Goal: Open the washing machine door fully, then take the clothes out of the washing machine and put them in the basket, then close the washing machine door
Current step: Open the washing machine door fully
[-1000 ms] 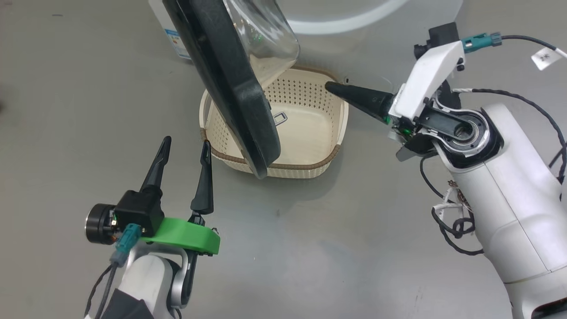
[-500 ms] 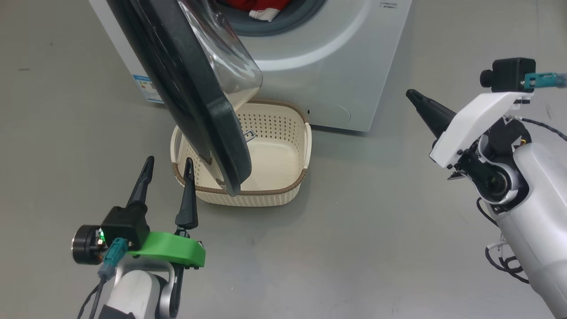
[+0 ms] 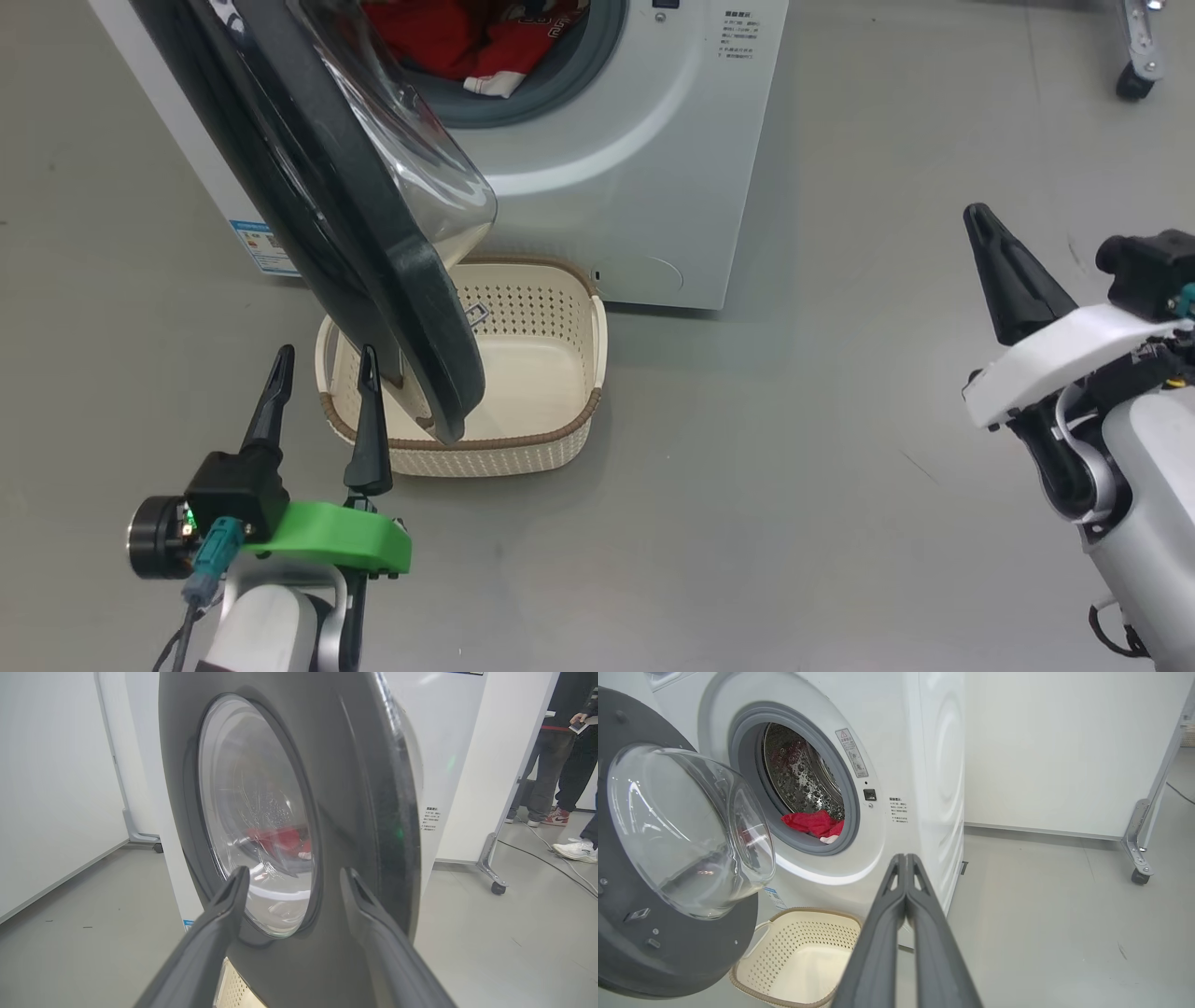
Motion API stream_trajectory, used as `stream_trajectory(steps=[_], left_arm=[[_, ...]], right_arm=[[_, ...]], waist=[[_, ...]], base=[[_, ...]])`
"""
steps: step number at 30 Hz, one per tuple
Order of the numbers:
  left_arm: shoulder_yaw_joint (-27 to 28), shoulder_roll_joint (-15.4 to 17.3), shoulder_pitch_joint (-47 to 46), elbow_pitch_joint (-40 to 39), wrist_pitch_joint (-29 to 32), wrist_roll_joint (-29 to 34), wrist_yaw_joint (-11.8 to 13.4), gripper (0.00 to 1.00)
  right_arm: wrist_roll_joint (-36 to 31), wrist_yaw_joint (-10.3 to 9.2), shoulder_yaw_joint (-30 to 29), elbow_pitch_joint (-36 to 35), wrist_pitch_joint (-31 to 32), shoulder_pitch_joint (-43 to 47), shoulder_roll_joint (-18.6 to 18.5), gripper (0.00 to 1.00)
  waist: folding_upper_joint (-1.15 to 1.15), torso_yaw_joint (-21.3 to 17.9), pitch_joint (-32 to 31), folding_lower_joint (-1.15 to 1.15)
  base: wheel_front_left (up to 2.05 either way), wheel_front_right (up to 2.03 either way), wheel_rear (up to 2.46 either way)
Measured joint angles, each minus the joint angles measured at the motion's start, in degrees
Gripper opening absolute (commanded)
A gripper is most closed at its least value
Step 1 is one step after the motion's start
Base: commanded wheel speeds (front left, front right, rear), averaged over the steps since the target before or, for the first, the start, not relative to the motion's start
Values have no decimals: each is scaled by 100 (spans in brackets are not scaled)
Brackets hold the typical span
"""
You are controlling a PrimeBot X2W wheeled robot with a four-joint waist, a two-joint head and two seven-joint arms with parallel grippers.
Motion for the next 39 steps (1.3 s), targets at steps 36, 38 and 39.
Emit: stream_trajectory(steps=[36, 38, 39], left_arm=[[230, 1, 284, -30, 0, 114, -15, 100], [230, 1, 288, -27, 0, 114, -16, 100], [230, 1, 294, -27, 0, 114, -16, 100]], right_arm=[[-924, -750, -268, -474, -964, 1451, 586, 100], [-983, -750, -294, -522, -964, 1479, 609, 100], [-1013, -751, -309, -544, -964, 1499, 617, 100]], waist=[[0, -220, -195, 0], [0, -224, -208, 0], [0, -227, -215, 0]], base=[[0, 0, 0], [0, 0, 0], [0, 0, 0]])
